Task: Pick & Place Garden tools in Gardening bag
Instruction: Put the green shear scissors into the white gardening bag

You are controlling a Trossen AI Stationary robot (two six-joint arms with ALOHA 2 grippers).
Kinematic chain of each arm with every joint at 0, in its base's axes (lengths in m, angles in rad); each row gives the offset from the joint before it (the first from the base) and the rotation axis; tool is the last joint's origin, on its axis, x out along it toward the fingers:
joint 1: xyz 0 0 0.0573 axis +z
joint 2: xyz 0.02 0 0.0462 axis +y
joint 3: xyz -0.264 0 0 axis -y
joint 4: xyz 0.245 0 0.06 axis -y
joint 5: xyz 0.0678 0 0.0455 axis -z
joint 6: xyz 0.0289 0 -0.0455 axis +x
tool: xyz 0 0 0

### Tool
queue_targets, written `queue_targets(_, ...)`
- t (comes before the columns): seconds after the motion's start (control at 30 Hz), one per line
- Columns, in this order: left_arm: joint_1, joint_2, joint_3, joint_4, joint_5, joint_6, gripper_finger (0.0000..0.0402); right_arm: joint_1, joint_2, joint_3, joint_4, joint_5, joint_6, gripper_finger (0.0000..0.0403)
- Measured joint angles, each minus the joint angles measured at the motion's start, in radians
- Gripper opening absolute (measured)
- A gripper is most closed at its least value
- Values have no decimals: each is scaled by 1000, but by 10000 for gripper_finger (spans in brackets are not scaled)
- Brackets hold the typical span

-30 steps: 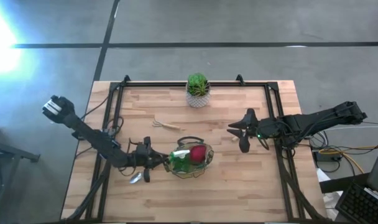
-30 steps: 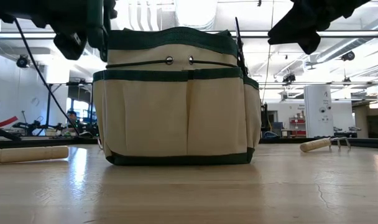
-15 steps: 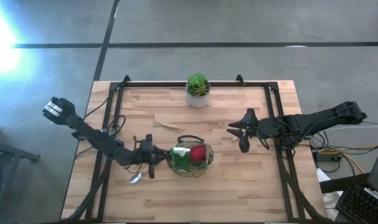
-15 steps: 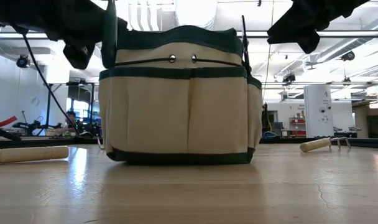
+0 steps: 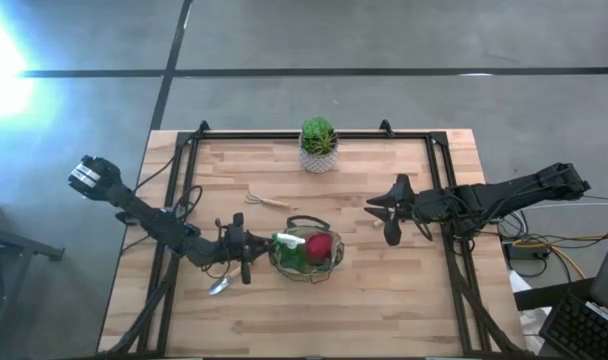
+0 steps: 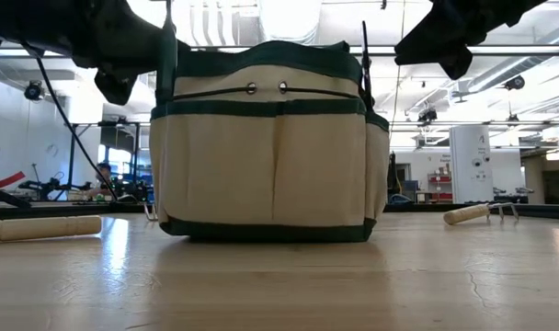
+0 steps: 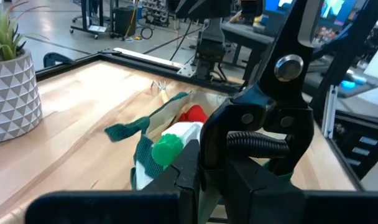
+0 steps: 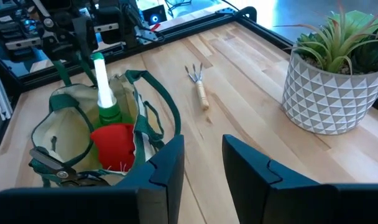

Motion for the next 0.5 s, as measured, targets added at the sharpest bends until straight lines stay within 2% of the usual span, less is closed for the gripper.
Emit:
queue_targets(0.23,13,15,-1,-9,35,0,40,0,0,0,2,0,0,93)
queue_targets(0.5,51,79,5,9,112,-6,40,0,0,0,8,0,0,104)
